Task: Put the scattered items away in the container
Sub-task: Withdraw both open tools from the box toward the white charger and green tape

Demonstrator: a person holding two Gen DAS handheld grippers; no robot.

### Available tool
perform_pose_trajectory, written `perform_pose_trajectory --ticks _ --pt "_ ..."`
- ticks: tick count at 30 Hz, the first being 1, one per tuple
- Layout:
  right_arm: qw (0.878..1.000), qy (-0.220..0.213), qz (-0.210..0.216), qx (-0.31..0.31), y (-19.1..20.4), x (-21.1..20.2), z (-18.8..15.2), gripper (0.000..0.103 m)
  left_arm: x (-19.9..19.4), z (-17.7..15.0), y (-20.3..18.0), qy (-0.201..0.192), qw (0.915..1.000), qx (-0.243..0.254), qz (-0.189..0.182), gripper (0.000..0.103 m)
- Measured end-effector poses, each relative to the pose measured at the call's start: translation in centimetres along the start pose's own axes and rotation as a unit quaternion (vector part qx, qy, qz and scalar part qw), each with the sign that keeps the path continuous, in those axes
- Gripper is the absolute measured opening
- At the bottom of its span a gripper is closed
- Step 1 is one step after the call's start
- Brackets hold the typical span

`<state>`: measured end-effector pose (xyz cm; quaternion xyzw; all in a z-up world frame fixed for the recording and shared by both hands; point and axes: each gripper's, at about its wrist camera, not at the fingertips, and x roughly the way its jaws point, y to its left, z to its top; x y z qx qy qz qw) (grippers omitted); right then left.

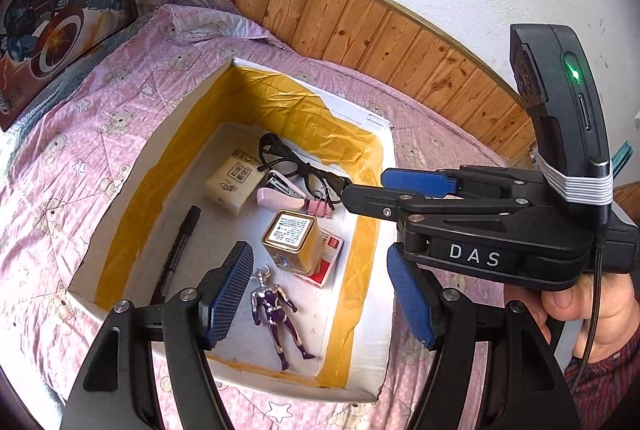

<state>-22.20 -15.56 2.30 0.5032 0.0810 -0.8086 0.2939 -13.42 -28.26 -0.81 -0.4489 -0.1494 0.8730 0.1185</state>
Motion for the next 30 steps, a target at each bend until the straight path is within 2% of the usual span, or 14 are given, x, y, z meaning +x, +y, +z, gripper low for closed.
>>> perform_pose_trajectory --ticks 17,30 --pt "0.997 -0.045 0.044 0.055 1.1 -4.1 -4.4 0.047 -2.3 -2.7 -2.5 -0.005 0.9993 0.036 0.01 0.07" --pt "0.982 -0.09 0.08 0.146 -2.6 -7.2 -10.9 0.046 -2.4 -5.3 -6.5 0.005 0.9963 0.085 0.008 0.07"
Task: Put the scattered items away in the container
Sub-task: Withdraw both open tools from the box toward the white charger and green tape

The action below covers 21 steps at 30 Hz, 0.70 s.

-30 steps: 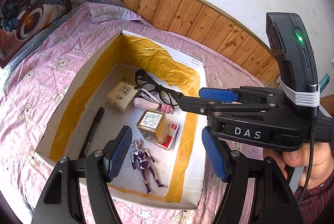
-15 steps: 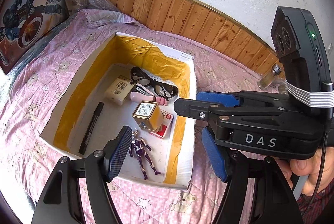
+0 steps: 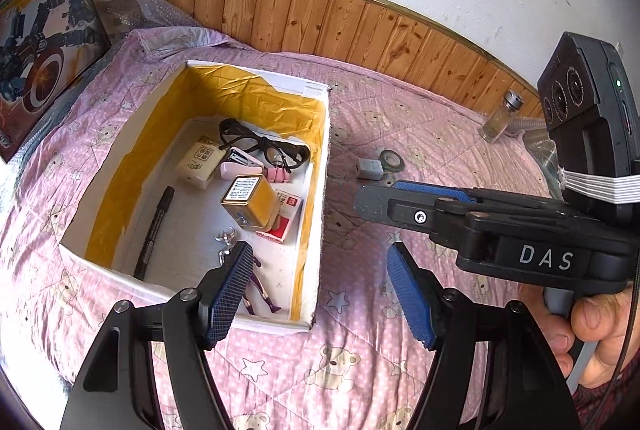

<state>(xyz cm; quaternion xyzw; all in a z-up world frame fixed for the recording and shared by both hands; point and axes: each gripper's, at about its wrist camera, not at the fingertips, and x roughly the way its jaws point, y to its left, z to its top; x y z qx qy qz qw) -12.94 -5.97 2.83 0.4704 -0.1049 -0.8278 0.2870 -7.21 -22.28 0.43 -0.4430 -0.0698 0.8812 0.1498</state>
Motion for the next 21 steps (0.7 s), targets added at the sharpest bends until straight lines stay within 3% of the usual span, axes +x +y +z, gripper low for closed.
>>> perform_pose_trajectory --ticks 10,21 --pt "0.996 -0.038 0.006 0.075 -5.2 -3.5 -3.2 0.045 0.9 -0.6 -3.7 0.008 0.9994 0.032 -0.015 0.07" --pt "0.989 -0.065 -0.04 0.126 -12.4 -5.4 -3.6 0.045 5.5 0.5 -7.5 0.037 0.998 0.037 -0.035 0.07"
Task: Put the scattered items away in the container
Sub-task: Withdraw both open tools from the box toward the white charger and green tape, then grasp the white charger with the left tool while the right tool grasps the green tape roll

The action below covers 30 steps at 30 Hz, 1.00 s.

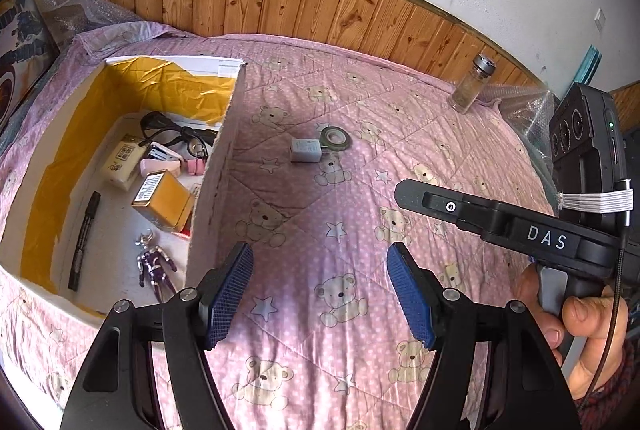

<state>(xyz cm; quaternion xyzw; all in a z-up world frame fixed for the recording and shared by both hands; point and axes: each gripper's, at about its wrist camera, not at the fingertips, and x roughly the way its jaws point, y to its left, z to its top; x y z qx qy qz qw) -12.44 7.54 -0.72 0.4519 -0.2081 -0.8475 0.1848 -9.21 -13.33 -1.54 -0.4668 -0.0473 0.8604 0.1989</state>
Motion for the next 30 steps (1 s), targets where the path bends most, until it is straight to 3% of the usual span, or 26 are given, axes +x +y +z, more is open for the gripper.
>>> perform_pose_trajectory --ticks 8,17,28,30 --pt "1.0 -0.004 -0.018 0.026 -4.8 2.1 3.9 0.045 5.9 3.1 -1.2 0.013 0.9999 -0.008 0.004 0.07" --pt "0.998 0.025 -0.025 0.057 -10.2 8.4 8.8 0.038 13.9 6.2 0.0 0.022 0.9986 -0.039 0.029 0.071" --pt "0.991 0.091 -0.086 -0.039 -12.0 16.4 12.0 0.038 20.9 8.1 2.0 0.033 0.9949 -0.079 0.053 0.071" --pt "0.989 0.097 -0.093 -0.063 -12.1 17.4 12.1 0.032 21.8 8.0 2.4 0.037 0.9942 -0.085 0.055 0.071"
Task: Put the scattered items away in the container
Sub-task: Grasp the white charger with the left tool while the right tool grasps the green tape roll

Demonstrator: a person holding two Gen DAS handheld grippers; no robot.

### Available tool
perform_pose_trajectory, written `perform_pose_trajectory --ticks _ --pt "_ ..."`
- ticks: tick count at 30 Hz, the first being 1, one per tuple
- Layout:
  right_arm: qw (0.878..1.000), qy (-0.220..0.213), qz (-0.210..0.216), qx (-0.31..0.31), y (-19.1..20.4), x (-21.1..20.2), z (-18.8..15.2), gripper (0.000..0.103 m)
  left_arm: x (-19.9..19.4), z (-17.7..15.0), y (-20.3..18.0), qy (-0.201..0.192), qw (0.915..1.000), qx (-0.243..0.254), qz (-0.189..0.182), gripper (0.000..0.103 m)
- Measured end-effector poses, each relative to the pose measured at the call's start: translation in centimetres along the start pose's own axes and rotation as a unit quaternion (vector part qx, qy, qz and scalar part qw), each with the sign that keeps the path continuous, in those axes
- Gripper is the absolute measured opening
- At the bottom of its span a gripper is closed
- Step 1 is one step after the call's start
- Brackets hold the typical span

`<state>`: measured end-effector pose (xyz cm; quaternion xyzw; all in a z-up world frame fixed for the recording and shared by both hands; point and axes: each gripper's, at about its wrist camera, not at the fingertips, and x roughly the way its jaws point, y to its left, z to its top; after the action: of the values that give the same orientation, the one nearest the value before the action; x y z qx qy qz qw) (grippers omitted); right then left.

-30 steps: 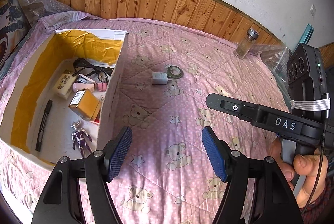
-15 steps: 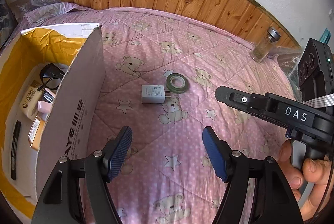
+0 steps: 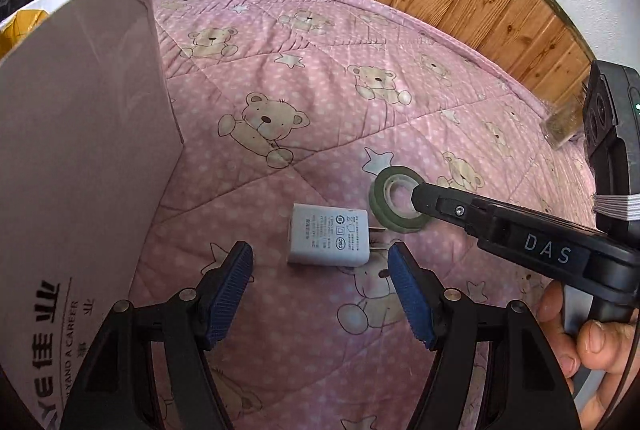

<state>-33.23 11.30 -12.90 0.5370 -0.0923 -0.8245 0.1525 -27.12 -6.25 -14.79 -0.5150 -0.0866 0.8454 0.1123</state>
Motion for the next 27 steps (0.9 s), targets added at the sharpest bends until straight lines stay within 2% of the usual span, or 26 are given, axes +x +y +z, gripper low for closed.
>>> perform_pose_trajectory --ticks 7,9,10,12,19,27 --pt "0.995 -0.001 -0.037 -0.09 1.6 0.7 0.4 0.027 1.0 0.5 0.0 -0.018 0.9997 0.015 0.008 0.071" --pt "0.991 -0.005 -0.055 -0.12 2.3 0.8 0.1 0.024 0.9 0.4 -0.4 -0.027 0.9988 0.039 0.014 0.058" --pt "0.99 -0.006 -0.058 -0.126 2.5 0.8 0.0 0.02 0.8 0.3 -0.7 -0.028 0.9985 0.046 0.003 0.048" --pt "0.991 -0.009 -0.057 -0.123 2.5 0.7 0.0 0.017 0.8 0.2 -1.3 -0.034 0.9975 0.06 0.014 0.048" --pt "0.998 -0.02 -0.004 -0.053 0.5 -1.3 0.0 0.014 0.1 0.0 -1.6 -0.037 0.9978 0.055 0.001 0.047" --pt "0.999 -0.031 -0.009 -0.038 1.2 -3.7 -1.3 0.013 -2.4 -1.0 -2.3 -0.042 0.9968 0.066 -0.015 0.047"
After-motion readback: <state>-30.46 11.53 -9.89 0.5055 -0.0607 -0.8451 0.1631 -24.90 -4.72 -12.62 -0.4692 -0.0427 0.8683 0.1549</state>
